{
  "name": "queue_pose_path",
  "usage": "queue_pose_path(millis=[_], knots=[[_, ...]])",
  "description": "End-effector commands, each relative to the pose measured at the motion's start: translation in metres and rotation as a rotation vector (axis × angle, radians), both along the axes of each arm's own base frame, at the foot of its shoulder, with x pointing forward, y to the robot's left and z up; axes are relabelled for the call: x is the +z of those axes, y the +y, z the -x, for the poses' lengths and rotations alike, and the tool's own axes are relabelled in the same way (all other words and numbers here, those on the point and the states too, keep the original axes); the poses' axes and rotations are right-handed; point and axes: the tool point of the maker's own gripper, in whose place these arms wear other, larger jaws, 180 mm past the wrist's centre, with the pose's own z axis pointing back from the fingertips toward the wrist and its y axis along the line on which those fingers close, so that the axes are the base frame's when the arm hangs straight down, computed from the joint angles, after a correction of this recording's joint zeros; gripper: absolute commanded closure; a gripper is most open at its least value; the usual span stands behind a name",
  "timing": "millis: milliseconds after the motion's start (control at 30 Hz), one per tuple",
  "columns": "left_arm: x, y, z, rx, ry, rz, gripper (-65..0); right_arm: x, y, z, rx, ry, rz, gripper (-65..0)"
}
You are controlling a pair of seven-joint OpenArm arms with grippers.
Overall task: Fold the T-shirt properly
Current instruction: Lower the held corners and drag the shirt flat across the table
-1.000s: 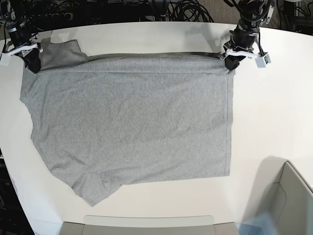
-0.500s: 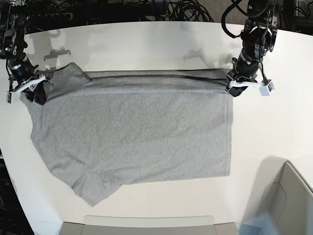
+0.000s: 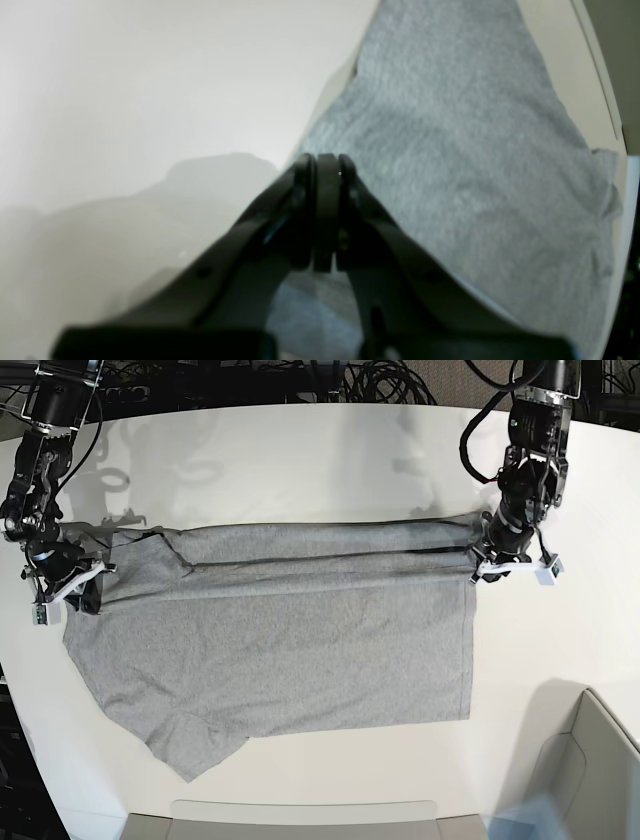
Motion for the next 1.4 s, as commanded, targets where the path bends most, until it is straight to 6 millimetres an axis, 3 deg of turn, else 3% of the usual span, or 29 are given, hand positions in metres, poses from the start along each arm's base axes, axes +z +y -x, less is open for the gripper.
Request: queue_pose_path(millis=[0, 400, 633, 767, 800, 967, 1033, 1167, 1300, 1367], knots=[[0.013, 0.004, -0.014, -0.007, -0.037, -0.011, 0.0, 0.025, -0.008, -0.016, 0.007, -0.075, 0.025, 0.0], [0.009, 0.019, -0.043, 0.013, -0.037, -0.012, 0.0, 0.018, -0.012, -0.056, 0.006, -0.045, 0.039, 0.0], [-0.002, 0.024, -0.043, 0.02, -0.016, -0.01, 0.0, 0.011, 0.015, -0.073, 0.056, -0.068, 0.046, 0.0], [0.002, 0.024, -0.046, 0.018, -0.027, -0.01, 0.0, 0.006, 0.016, -0.074, 0.047, -0.076, 0.026, 0.0], [0.003, 0.023, -0.047, 0.017, -0.028, -0.01, -1.2, 0.005, 0.017, -0.074, 0.047, -0.076, 0.025, -2.7], [0.008, 0.02, -0.048, 0.007, -0.044, -0.009, -20.5, 0.006, 0.018, -0.073, 0.045, -0.08, 0.024, -22.5], [0.018, 0.015, -0.051, -0.004, -0.072, -0.009, -23.4, 0.008, 0.016, -0.073, 0.043, -0.089, 0.023, -28.8], [0.034, 0.008, -0.053, -0.02, -0.114, -0.007, -22.6, 0.026, 0.012, -0.074, 0.041, -0.133, 0.046, -30.1], [0.039, 0.003, -0.04, -0.03, -0.116, -0.005, -22.6, 0.053, -0.005, -0.062, -0.006, -0.211, 0.075, -30.0], [0.037, 0.002, -0.028, -0.008, -0.087, -0.012, -22.6, 0.053, -0.012, -0.053, -0.024, -0.202, 0.088, -30.0]])
